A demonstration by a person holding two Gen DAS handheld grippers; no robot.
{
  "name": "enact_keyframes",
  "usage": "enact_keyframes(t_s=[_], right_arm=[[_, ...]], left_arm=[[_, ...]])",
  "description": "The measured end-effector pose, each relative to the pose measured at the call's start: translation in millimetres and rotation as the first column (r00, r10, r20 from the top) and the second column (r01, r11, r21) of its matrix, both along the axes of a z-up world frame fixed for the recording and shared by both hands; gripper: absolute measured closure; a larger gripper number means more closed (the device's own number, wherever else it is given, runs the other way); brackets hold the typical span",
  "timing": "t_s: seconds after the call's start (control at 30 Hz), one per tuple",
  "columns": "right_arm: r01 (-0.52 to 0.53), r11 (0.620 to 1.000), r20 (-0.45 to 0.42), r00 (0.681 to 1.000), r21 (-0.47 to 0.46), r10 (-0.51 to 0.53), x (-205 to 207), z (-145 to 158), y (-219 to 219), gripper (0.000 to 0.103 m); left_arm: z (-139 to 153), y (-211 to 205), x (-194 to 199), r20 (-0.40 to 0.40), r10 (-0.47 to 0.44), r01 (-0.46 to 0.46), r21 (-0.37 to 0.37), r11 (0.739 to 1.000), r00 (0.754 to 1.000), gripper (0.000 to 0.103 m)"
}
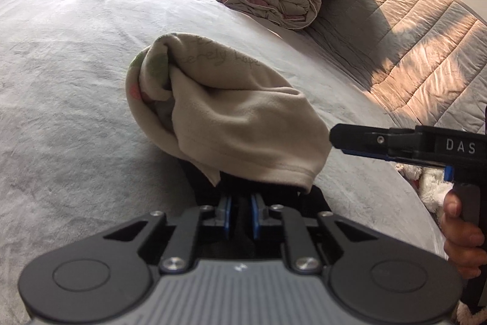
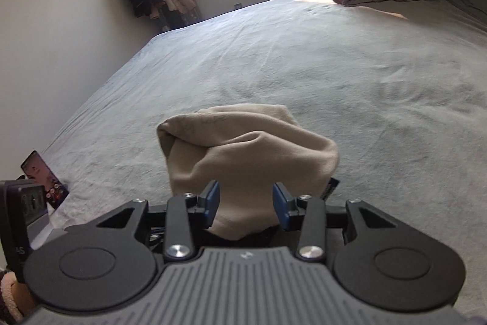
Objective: Fold clothes
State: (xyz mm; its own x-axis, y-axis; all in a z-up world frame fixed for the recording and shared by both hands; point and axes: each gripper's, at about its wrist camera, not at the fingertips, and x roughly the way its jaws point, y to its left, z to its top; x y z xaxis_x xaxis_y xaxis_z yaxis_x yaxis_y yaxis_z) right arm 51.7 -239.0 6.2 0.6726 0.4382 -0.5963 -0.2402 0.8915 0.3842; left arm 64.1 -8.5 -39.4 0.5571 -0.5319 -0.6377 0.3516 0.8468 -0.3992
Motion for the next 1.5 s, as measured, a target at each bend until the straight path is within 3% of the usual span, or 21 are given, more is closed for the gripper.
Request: enact_keyframes(t_s=[0.27,0.33,0.37,0.43,0.5,0.57,1.03,1.3,1.47,1.5], right_arm=[[-0.124,0.989,-0.064,0.991,-0.077,0.119,9,-23,39,0.060],[-0.113,0.987,-0.078,0.991,-0.118,0.104,12,-30,42,0.070],[-0.110,0.985,-0.085,0.991,-0.134,0.099,14,-33,43,0.088],[-0.108,0.985,-0.092,0.991,-0.133,0.096,15,-34,40,0.091],[-0.100,0.985,-0.080,0.993,-0.141,0.089,13,-30,37,0.092],[-0.089,0.986,-0.063,0.995,-0.144,0.081,10,-27,33,0.092],[-0.011,0.990,-0.034,0.999,-0.140,0.006,1,-13,3,0.094],[0.078,0.985,0.011,0.997,-0.153,-0.078,-3,-3,-18,0.094],[0.117,0.979,0.033,0.993,-0.167,-0.113,-5,0,-24,0.094],[0.120,0.978,0.036,0.993,-0.168,-0.116,-6,0,-25,0.094]], left_arm=[[3,-5,-10,0.014,-0.061,0.061,0.018,0.998,0.998,0.094],[2,-6,-12,0.011,-0.075,0.074,0.043,0.996,0.997,0.093],[2,-5,-12,0.002,-0.078,0.078,0.047,0.996,0.997,0.091],[4,0,-10,-0.019,-0.077,0.078,0.028,0.997,0.997,0.084],[5,7,-9,-0.035,-0.068,0.068,0.005,0.998,0.997,0.071],[6,12,-6,-0.044,-0.053,0.052,-0.010,0.999,0.998,0.065],[2,41,17,-0.159,0.102,-0.124,-0.136,0.983,0.982,0.059],[-5,24,22,-0.188,0.049,-0.072,-0.120,0.990,0.981,0.055],[-11,1,23,-0.188,0.030,-0.044,-0.070,0.997,0.982,0.060],[-12,-3,23,-0.176,0.036,-0.045,-0.043,0.998,0.984,0.076]])
